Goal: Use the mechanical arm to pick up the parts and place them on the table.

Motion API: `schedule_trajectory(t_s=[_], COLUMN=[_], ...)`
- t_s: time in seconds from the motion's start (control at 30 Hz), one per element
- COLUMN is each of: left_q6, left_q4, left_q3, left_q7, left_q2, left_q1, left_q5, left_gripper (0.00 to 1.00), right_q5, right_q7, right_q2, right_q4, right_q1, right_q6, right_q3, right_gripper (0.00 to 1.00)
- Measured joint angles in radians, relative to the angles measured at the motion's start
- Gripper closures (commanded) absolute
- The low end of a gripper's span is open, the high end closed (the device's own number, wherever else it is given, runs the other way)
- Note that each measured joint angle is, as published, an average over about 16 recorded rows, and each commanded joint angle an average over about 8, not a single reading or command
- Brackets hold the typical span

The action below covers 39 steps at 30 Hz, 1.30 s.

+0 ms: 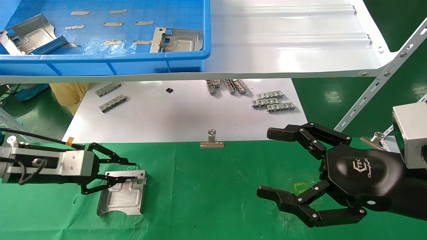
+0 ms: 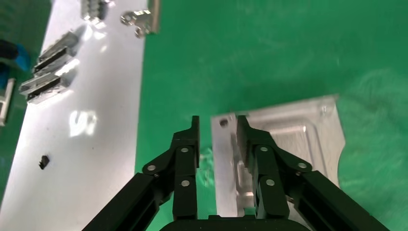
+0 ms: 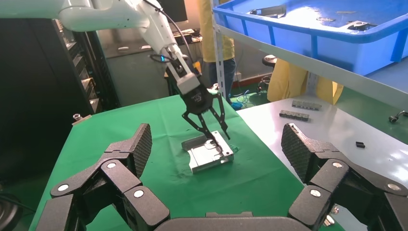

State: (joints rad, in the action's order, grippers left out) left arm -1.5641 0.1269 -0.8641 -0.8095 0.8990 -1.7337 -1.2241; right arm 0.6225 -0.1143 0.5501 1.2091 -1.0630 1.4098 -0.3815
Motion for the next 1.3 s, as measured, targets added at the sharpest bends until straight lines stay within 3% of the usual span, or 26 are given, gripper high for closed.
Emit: schedule_trajectory(t_s=[0.63, 1.3], left_q6=[-0.027, 0.001], left_q4=[-0.031, 0.312], left_q3=[0.047, 0.202], left_q7=[0.141, 0.386], left_q2=[-0.014, -0.093], left_q1=[-0.004, 0.187], left_q5=[0.085, 0.202], left_gripper=[0.00, 0.00], right_q5=[0.000, 0.000], right_q7=[0.000, 0.000], right_q2=[0.000, 0.000], right_q4=[0.000, 0.000], right_q1=[0.000, 0.000], right_q6=[0.000, 0.000], right_q3=[0.000, 0.000], right_gripper=[0.00, 0.00])
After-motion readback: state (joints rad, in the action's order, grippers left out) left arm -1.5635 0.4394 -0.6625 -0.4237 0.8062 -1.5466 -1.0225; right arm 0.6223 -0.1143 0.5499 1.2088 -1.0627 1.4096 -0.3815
